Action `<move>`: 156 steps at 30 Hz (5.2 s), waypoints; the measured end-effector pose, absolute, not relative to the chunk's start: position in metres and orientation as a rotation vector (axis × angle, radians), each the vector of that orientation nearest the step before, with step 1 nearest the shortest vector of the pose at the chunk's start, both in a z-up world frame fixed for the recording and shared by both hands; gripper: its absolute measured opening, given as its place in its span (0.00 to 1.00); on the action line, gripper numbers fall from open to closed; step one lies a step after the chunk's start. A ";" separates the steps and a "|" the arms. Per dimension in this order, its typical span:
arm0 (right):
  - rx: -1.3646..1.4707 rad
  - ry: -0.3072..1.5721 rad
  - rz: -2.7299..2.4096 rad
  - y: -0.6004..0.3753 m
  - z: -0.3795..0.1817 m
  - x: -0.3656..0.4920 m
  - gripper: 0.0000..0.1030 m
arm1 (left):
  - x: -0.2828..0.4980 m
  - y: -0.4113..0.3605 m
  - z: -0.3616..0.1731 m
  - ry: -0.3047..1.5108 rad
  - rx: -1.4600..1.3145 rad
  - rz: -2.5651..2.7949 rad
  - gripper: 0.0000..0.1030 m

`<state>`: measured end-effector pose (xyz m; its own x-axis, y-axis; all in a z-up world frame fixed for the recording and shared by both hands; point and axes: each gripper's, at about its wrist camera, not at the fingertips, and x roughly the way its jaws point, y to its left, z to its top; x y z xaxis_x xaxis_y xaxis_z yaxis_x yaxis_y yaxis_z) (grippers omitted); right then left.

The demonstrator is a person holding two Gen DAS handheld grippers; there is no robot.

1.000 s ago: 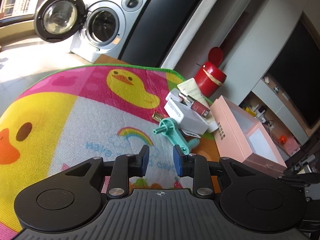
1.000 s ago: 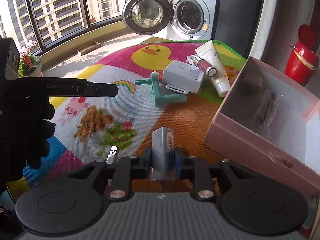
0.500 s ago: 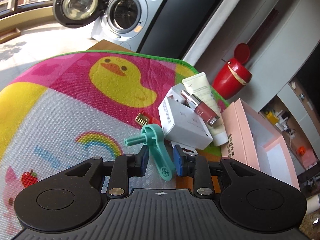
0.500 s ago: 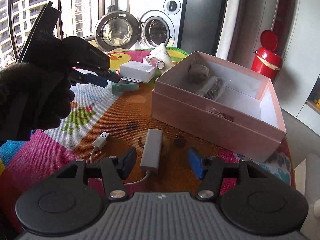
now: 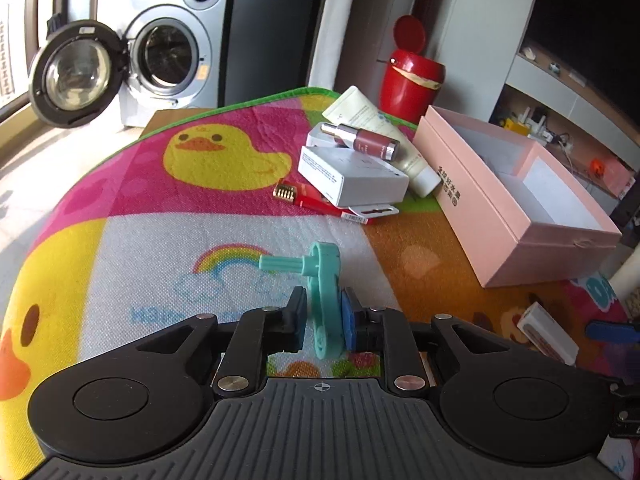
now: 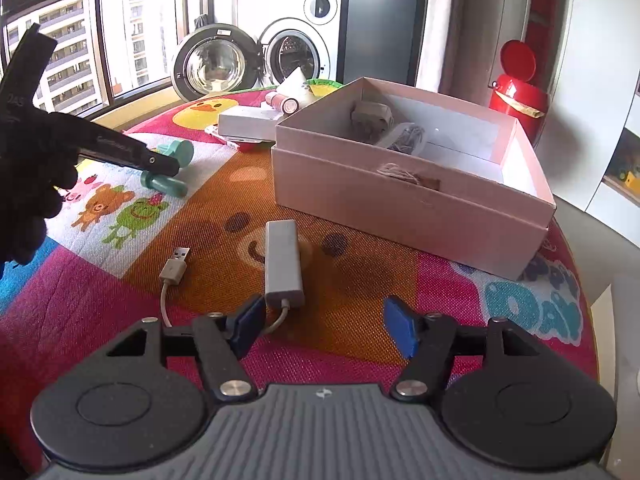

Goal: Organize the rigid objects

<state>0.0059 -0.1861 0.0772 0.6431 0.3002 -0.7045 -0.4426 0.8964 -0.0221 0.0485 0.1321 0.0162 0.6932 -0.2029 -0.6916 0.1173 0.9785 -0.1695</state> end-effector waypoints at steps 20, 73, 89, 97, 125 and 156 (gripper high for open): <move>-0.222 0.725 0.478 -0.150 0.074 0.027 0.49 | 0.029 0.120 0.010 0.715 -0.006 -0.166 0.21; 0.014 0.406 0.243 -0.265 0.256 0.071 0.41 | 0.039 0.128 0.046 0.667 -0.265 -0.219 0.18; -0.021 0.758 0.428 -0.169 0.183 0.124 0.46 | 0.046 0.167 0.025 0.654 -0.374 -0.080 0.18; -0.077 0.887 0.430 -0.074 0.162 0.212 0.55 | 0.069 0.168 0.017 0.660 -0.427 -0.125 0.18; -0.086 1.344 0.702 -0.016 0.098 0.218 0.35 | 0.079 0.199 0.012 0.617 -0.591 -0.138 0.18; -0.042 0.814 0.522 -0.250 0.155 0.026 0.64 | 0.000 0.150 0.030 0.656 -0.431 -0.219 0.19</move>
